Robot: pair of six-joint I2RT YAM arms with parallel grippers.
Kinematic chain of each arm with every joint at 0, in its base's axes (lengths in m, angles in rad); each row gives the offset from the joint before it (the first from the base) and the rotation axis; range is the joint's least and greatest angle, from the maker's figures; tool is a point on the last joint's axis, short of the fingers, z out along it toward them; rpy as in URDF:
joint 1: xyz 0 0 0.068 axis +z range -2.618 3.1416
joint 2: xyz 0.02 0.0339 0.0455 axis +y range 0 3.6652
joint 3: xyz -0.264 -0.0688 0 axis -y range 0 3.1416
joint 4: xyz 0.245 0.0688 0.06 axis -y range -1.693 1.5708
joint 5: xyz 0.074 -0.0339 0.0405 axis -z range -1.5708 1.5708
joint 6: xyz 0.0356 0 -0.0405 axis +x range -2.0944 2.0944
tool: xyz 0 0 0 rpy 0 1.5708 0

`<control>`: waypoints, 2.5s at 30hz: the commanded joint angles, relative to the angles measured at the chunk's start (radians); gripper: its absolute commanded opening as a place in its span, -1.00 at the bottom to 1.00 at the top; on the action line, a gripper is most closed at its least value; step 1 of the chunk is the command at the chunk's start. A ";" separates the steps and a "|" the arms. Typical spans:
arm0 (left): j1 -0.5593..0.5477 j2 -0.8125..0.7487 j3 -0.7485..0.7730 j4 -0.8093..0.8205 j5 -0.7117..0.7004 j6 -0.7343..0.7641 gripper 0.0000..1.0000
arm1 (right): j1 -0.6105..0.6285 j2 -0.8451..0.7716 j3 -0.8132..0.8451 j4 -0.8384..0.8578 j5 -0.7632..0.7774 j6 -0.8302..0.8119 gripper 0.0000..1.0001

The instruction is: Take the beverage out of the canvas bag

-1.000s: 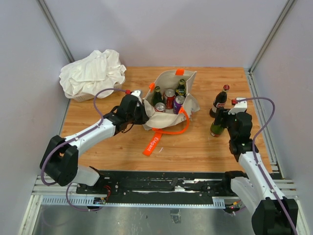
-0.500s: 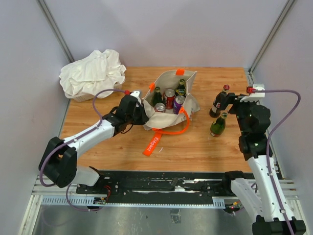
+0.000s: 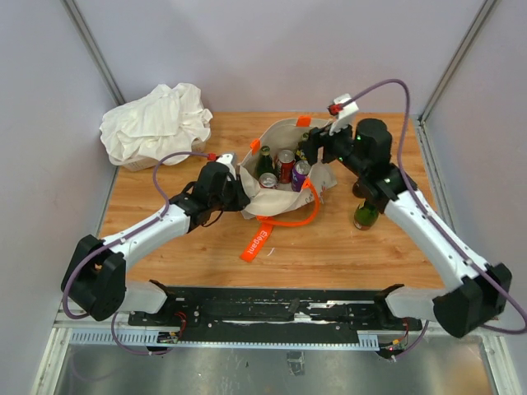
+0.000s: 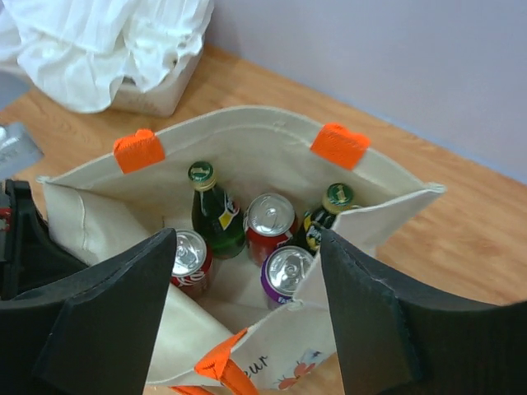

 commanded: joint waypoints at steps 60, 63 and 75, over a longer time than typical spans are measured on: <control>0.000 0.019 0.032 -0.002 -0.033 0.015 -0.52 | 0.123 0.630 0.316 0.199 -0.200 -0.143 -0.99; 0.000 0.021 0.030 0.004 -0.038 0.015 -0.51 | 0.124 0.556 0.363 0.186 -0.204 -0.145 -0.99; 0.000 0.021 0.035 0.010 -0.047 0.016 -0.52 | 0.124 0.240 0.457 0.078 -0.112 -0.201 -0.99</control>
